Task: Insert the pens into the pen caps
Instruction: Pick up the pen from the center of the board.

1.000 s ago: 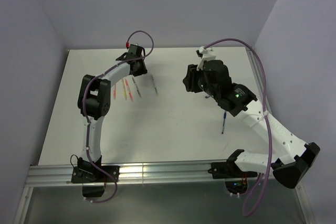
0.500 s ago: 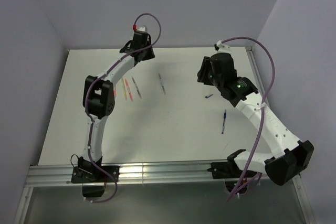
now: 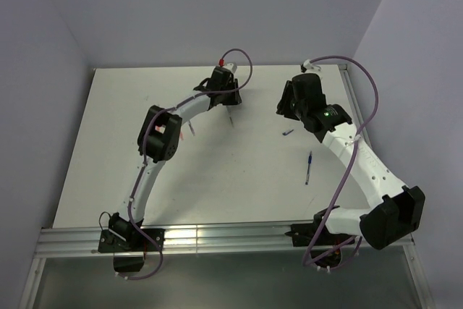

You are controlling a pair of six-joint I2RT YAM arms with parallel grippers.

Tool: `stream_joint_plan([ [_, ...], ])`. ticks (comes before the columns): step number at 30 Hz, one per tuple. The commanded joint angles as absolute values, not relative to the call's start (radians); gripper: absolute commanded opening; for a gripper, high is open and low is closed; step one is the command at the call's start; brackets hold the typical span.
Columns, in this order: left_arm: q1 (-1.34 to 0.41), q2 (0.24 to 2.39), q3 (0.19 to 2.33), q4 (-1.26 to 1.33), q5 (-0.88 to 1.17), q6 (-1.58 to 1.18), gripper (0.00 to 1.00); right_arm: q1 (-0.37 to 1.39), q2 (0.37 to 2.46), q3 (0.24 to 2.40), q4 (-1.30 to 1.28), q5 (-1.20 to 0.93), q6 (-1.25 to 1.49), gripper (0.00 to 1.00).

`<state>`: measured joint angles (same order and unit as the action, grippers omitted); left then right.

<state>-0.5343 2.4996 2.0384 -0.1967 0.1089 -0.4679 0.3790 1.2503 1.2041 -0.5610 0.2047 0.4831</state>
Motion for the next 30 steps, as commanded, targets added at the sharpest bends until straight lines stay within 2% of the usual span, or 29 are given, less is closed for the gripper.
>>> stream_joint_plan([
  [1, -0.526, 2.502, 2.115, -0.227, 0.089, -0.446, 0.30, 0.354, 1.256, 1.181, -0.540, 0.196, 0.499, 0.46],
  [15, -0.528, 2.461, 1.976, -0.225, 0.086, -0.446, 0.29, 0.256, 1.285, 1.105, -0.564, 0.225, 0.563, 0.46],
  [30, -0.526, 2.454, 2.014, -0.190, 0.164, -0.479, 0.30, 0.057, 1.264, 0.799, -0.557, 0.179, 0.707, 0.46],
])
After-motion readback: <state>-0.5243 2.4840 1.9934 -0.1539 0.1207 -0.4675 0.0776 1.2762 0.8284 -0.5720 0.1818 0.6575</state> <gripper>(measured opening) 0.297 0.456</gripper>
